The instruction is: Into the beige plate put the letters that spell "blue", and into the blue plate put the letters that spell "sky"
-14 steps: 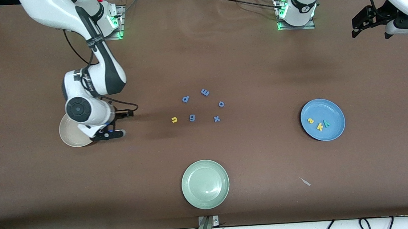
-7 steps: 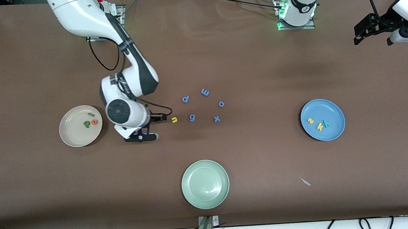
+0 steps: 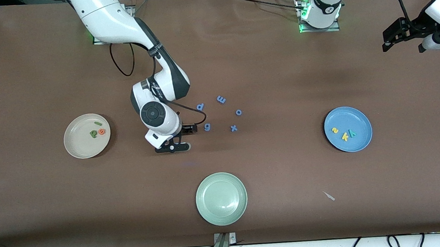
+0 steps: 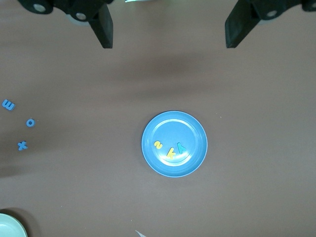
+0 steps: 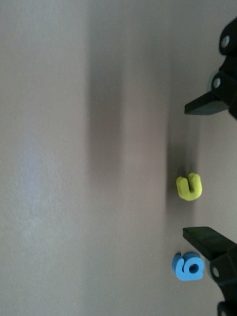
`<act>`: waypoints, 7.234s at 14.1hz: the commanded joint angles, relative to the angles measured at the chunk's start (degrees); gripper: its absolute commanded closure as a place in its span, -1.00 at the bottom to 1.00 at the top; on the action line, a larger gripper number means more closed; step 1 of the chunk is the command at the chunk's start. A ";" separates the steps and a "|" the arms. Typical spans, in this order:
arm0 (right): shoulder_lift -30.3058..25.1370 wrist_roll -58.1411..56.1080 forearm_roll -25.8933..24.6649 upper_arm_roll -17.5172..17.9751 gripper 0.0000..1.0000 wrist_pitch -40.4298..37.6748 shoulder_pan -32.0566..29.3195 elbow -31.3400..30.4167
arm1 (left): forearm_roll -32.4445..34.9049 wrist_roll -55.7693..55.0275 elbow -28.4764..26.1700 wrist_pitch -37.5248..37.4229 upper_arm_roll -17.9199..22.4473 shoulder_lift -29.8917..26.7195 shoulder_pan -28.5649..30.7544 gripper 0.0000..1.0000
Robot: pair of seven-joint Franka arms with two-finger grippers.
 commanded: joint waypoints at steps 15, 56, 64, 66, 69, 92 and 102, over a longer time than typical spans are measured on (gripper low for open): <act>1.46 0.34 1.15 -0.46 0.80 5.05 2.97 -3.16 | 0.63 -0.58 7.98 -0.84 0.10 6.09 -0.29 -1.00; -18.64 -21.81 -1.03 -18.79 -1.00 -26.24 -1.65 -8.09 | 0.80 -0.49 7.98 -7.26 0.28 6.27 0.24 -1.00; -33.15 -23.04 -7.28 6.66 -1.00 -26.33 -27.78 -11.07 | 0.89 -0.49 7.98 -7.26 0.28 6.27 0.33 -1.00; -36.58 -22.96 -10.35 6.66 -1.00 -27.73 -29.46 -11.51 | 0.80 -0.49 7.98 -7.26 0.28 6.27 0.33 -1.00; -41.15 -23.04 -10.89 6.75 -1.00 -30.53 -34.63 -10.81 | 0.80 -0.49 7.98 -7.26 0.28 6.27 0.33 -1.00; -41.60 -21.28 -11.77 6.75 -1.00 -34.86 -40.01 -6.06 | 0.80 -0.49 7.98 -7.26 0.19 6.27 0.15 -1.00; -40.99 -21.37 -11.86 6.75 -1.00 -34.86 -39.84 -5.36 | 0.80 -0.49 7.98 -7.26 0.19 6.27 0.15 -1.00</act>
